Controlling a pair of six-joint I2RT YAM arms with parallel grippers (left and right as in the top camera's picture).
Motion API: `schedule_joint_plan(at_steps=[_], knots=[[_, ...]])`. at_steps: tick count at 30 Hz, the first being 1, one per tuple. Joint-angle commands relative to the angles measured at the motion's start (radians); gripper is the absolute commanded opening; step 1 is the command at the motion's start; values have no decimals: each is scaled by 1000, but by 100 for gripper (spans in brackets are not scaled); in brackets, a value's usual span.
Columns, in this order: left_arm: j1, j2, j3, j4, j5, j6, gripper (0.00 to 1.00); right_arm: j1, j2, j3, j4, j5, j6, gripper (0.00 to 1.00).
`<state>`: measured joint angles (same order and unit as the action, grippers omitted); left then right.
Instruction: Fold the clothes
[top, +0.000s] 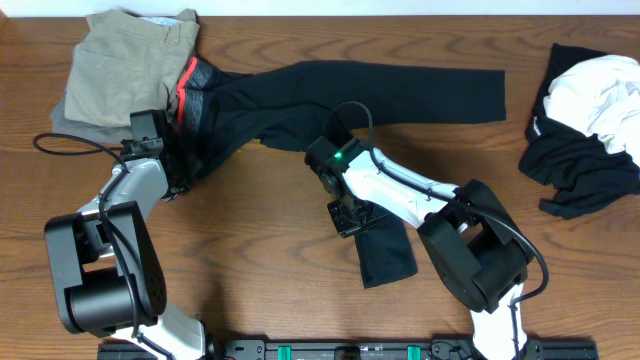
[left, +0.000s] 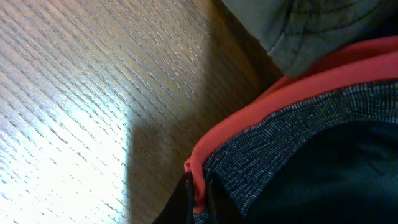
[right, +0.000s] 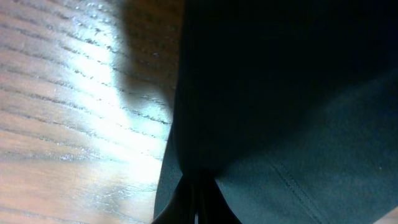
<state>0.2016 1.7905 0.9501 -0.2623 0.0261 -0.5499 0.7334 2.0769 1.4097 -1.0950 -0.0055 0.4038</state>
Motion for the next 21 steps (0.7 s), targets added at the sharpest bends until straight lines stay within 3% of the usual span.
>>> schedule_joint_plan(at_steps=[1,9,15,21], knots=[[28,19,-10,-16,-19,3,6,-23,-44,-11,4,32,39,1],[108,5,-9,-47,-8,7,6,-138,-288,-11,-27,69,47,1],[145,-25,-9,-62,-8,7,6,-365,-457,-11,-114,137,53,1],[147,-55,-9,-67,-9,42,6,-605,-502,-11,-204,129,6,1]])
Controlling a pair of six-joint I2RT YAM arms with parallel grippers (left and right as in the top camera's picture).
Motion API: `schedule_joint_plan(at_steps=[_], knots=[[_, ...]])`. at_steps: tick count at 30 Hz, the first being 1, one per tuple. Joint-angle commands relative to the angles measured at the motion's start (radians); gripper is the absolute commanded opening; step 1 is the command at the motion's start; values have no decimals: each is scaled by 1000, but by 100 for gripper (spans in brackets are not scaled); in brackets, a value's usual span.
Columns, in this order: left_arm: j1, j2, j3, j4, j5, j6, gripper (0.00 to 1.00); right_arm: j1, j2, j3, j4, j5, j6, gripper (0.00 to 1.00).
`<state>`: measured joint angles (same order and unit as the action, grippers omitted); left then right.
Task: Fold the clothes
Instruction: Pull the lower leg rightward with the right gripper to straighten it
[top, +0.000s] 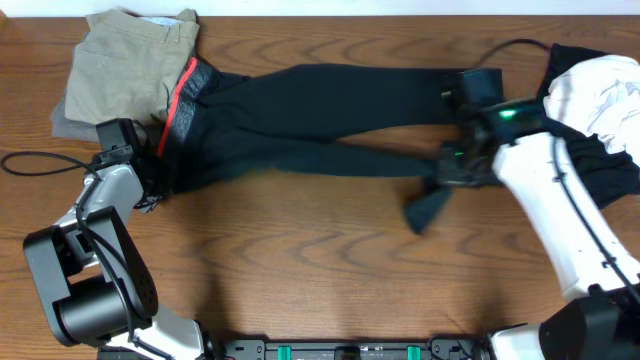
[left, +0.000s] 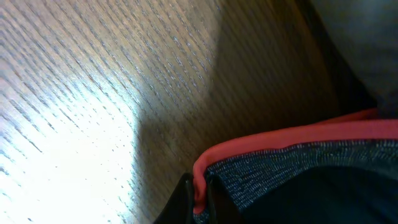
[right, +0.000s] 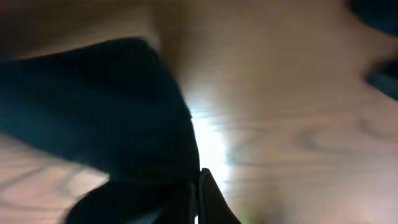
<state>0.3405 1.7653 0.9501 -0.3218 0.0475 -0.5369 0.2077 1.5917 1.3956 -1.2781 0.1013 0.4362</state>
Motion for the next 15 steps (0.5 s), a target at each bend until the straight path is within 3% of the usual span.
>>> schedule_joint_plan(at_steps=[1,8,15], knots=[[8,-34,-9,-9,-30,35,6,-111,-17,3,-30,22,-31,1],[24,-45,-9,-19,-30,35,6,-277,-15,3,-57,-20,-90,5],[30,-45,-9,-37,-30,47,6,-293,-15,2,-85,-35,-101,9]])
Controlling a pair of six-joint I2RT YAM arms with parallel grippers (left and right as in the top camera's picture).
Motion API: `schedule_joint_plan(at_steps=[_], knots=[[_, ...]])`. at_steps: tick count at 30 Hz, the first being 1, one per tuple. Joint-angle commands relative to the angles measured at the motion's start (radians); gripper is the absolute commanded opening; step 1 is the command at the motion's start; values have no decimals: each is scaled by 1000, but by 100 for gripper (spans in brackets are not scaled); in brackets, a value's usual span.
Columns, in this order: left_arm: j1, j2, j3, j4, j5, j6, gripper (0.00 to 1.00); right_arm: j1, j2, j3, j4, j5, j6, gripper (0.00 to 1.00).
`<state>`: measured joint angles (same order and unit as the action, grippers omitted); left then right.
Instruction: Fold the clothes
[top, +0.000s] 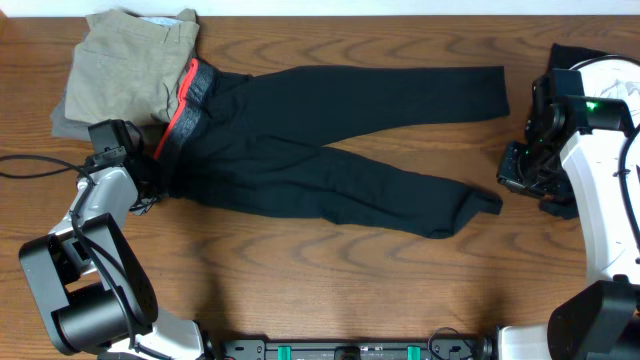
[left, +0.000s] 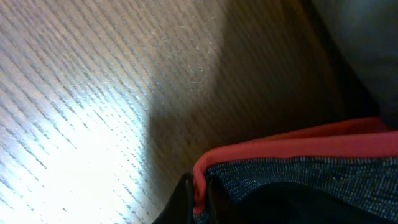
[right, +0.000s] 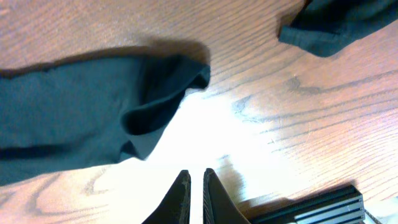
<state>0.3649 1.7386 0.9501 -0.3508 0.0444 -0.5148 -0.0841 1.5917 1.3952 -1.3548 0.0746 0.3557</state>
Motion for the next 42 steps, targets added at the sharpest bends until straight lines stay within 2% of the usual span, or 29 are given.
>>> schedule_joint_plan(at_steps=[1,6,8,10,12,14,18,19,20,27,29,33,36,37,39,42], knots=[[5,-18,-9,-8,-27,24,6,0,-15,2,-13,-9,-21,11],[5,-18,-9,-7,-27,24,6,2,-15,-8,-64,-19,-20,20],[5,-18,-9,-7,-27,24,6,2,-15,-10,-89,-19,-20,30],[5,-18,-9,-7,-27,24,6,2,-15,-18,-93,-23,-17,49],[5,-18,-9,-7,-27,24,6,2,-15,-35,-77,-23,4,60],[5,-18,-9,-8,-27,24,6,2,-15,-70,-40,-23,29,66],[5,-18,-10,-7,-27,24,17,-1,-15,-156,77,-31,68,66],[5,-18,-10,-8,-27,24,25,-1,-15,-176,104,-32,79,66],[5,-18,-10,-8,-27,24,27,-1,-15,-200,137,-39,85,66],[5,-18,-9,-37,-27,32,28,16,-15,-311,274,-49,61,66],[5,-21,-9,-53,-27,80,28,19,-15,-313,283,-49,53,67],[5,-46,-9,-106,-32,90,29,19,-15,-313,289,-50,43,68],[5,-80,-9,-148,-39,105,35,19,-15,-313,282,-57,32,67],[5,-95,-9,-163,-39,123,40,19,-15,-313,272,-56,32,68],[5,-116,-9,-184,-39,156,55,19,-15,-313,248,-58,33,68],[5,-149,-9,-220,-40,213,58,18,-16,-313,196,-66,33,67]])
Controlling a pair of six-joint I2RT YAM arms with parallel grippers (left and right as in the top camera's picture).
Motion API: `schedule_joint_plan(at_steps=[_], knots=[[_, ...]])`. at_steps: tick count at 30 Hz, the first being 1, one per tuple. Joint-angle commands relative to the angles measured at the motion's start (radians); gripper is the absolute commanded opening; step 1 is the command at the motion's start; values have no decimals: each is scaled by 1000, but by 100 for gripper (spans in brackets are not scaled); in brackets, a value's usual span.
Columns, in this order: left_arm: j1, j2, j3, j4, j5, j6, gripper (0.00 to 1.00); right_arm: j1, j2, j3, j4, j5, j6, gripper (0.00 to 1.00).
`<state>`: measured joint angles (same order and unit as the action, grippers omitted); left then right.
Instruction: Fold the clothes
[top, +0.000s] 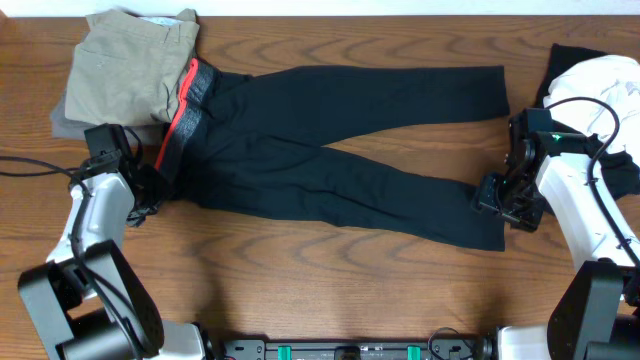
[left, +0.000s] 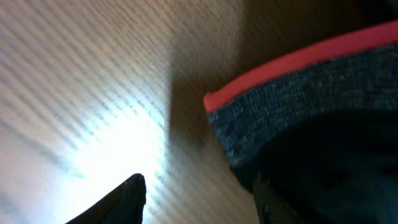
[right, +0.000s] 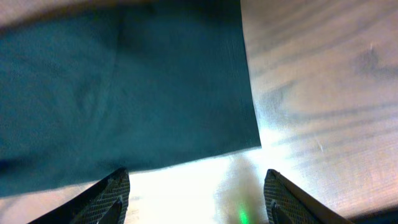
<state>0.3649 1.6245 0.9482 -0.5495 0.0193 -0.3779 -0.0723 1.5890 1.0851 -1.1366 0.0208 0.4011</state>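
Observation:
Black pants (top: 330, 150) with a red waistband (top: 178, 110) lie spread flat, waist at the left and both legs running right. My left gripper (top: 148, 192) is open at the waistband's near corner. In the left wrist view the red band (left: 280, 68) lies ahead of the left gripper (left: 199, 205), with nothing between the fingers. My right gripper (top: 497, 207) is open over the lower leg's cuff (top: 485, 228). The right wrist view shows that cuff (right: 155, 93) flat just beyond the right gripper (right: 196, 202), over bare wood.
Folded khaki trousers (top: 125, 65) sit at the back left, partly under the waistband. A heap of black and white clothes (top: 600, 95) lies at the far right beside my right arm. The wooden table (top: 300, 290) shows bare along the front.
My left gripper has let go of the waistband and stands open. My right gripper, shut near the heap before, is now open over the lower cuff. That cuff was crumpled and now lies flat.
At first my left gripper was shut on the waistband and my right on the lower leg's end, which lay bent back toward the table's middle. Then the right held that leg far to the right. Then the leg lay released, its cuff crumpled. Now both grippers are open.

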Motion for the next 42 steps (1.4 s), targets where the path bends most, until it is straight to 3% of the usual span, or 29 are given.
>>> schedule_joint_plan(at_steps=[1,9,13,19,24,33,39,42], knots=[[5,-40,-7,-32,-18,79,59,6,-13,-3,-34,-26,-13,67],[5,-42,-8,-45,-40,79,59,8,-13,-3,-68,-93,13,65],[5,-37,-8,5,-38,88,64,8,-13,-3,-56,-93,13,65],[5,11,-10,89,46,203,67,34,-14,-10,-21,-91,2,66],[5,70,-10,137,82,297,75,47,-14,-10,-10,-77,2,68],[5,147,-10,150,82,420,76,47,-14,-10,-8,-77,2,68],[5,190,-10,164,110,418,76,47,-14,-10,-15,-78,2,68],[4,207,-10,163,130,419,70,47,-14,-10,-16,-78,2,67]])
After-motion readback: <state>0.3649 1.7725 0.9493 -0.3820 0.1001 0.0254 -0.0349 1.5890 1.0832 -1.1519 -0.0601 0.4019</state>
